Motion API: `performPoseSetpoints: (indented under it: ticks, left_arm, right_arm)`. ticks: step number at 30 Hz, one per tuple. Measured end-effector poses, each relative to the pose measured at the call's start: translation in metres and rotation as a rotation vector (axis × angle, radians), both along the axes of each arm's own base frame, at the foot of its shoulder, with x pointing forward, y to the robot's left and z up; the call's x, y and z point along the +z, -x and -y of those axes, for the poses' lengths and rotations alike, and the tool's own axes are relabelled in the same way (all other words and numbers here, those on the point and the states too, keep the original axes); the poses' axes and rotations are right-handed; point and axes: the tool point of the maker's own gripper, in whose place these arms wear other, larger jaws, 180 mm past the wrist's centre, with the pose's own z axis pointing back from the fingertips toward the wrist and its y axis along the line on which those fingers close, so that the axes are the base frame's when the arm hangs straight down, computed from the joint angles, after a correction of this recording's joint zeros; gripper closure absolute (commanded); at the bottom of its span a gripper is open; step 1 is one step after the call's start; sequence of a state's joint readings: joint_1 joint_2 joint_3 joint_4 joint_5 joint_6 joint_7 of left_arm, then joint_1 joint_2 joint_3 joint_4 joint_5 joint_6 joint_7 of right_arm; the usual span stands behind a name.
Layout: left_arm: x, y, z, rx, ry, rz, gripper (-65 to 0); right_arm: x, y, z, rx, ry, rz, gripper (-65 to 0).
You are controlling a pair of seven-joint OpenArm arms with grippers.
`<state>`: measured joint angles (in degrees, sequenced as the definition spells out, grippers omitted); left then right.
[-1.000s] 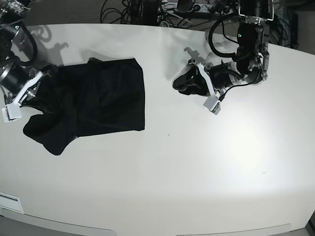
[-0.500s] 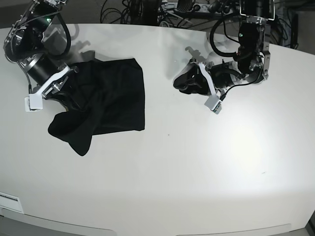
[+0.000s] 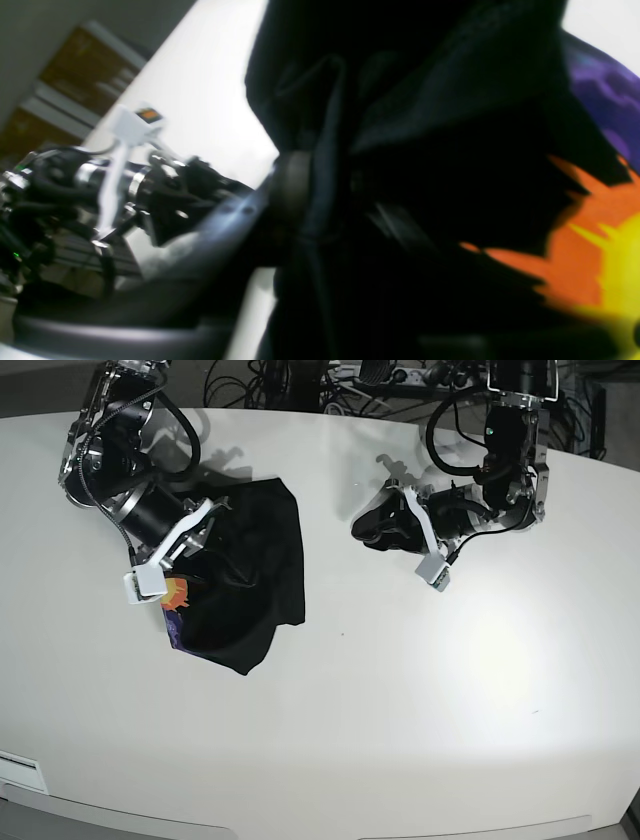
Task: Fold the T-shirt properly
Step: 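Fold the strip's end over toward the left gripper with the right gripper, then flip the folded bundle over with the right gripper, exposing the sun print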
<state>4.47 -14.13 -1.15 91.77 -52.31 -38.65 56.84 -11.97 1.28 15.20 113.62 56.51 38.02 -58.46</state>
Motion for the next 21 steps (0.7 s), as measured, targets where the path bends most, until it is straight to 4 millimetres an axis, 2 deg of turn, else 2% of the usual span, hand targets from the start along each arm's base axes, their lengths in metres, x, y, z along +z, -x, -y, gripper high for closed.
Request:
performPoseSetpoints:
  ticks: [1,2,8,9,10,11,12,13,15,21]
  left_arm:
    - [0.0,0.0,0.0,0.0,0.0,0.0,-19.1]
    - [0.0,0.0,0.0,0.0,0.0,0.0,-19.1]
    - [0.0,0.0,0.0,0.0,0.0,0.0,-19.0]
    - [0.0,0.0,0.0,0.0,0.0,0.0,-18.7]
    - [0.0,0.0,0.0,-0.001,0.003,-0.002,-17.0]
    - [0.001,0.002,0.001,-0.007,0.012,-0.011,-14.5]
    - [0.002,0.004,0.003,-0.019,0.024,-0.017,-11.4]
    - [0.005,0.006,0.005,-0.022,0.046,-0.02,-8.5]
    - [0.008,0.01,0.008,-0.035,0.075,-0.038,-1.1]
    - [0.008,0.011,0.009,-0.041,0.078,-0.044,0.0]
  right_arm:
    - [0.003,-0.002,-0.004,0.012,-0.005,0.009,-44.3]
    - [0.007,-0.004,-0.008,0.025,-0.009,0.022,-45.2]
    - [0.041,-0.011,-0.024,0.115,-0.105,0.115,-44.8]
    - [0.044,-0.012,-0.025,0.119,-0.111,0.122,-42.0]
    - [0.047,-0.014,-0.025,0.121,-0.114,0.132,-34.9]
    - [0.05,-0.016,-0.025,0.123,-0.109,0.142,-23.5]
    - [0.051,-0.019,-0.024,0.123,-0.097,0.15,-9.4]
    - [0.051,-0.022,-0.022,0.119,-0.072,0.157,0.0]
    - [0.042,-0.025,-0.017,0.106,-0.013,0.146,0.0]
    - [0.011,-0.024,0.013,0.083,0.198,0.087,0.0]
